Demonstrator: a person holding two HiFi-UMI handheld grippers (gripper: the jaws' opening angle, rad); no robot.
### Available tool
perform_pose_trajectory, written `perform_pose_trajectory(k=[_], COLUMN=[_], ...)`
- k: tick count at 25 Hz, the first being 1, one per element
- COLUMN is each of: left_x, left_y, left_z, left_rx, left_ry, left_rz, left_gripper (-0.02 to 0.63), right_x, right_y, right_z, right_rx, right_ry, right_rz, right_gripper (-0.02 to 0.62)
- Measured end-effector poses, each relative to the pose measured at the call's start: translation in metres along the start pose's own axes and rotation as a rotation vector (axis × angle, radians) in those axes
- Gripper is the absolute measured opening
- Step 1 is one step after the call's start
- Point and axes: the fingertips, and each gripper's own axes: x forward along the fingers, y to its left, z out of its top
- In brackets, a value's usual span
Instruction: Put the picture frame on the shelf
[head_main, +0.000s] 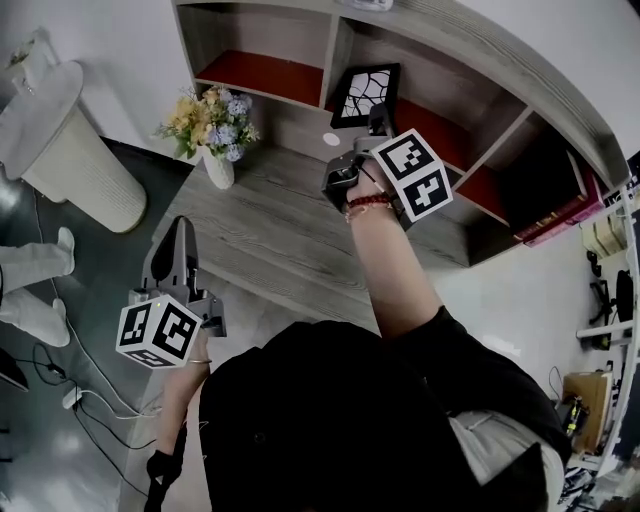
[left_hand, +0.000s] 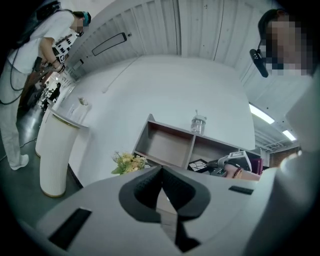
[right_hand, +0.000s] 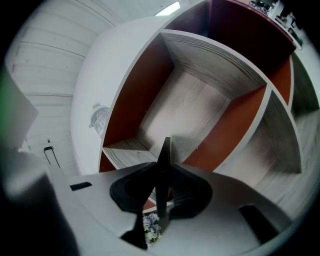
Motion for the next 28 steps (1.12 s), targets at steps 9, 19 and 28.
perform_pose_trajectory(k=[9, 19, 28], left_x=[0.0, 0.006, 0.007], left_y=[0.01, 0.003, -0.005], left_z=[0.004, -0.003, -0.005], left_rx=[0.006, 0.005, 0.002], left_ry=[-0.007, 0.001, 0.005], left_rz=[0.034, 0.03, 0.024], left_gripper=[0.011, 0.011, 0.011], right_x=[0.011, 0.011, 0.011], right_y=[0.001, -0.012, -0.019], right_z=[-0.006, -0.01, -0.015], right_rx=[0.025, -0.079, -0.256], right_ry=[-0.009, 0.07, 0.137], right_rz=[-0.003, -0.061, -0.111], right_gripper=[0.074, 0.096, 0.123])
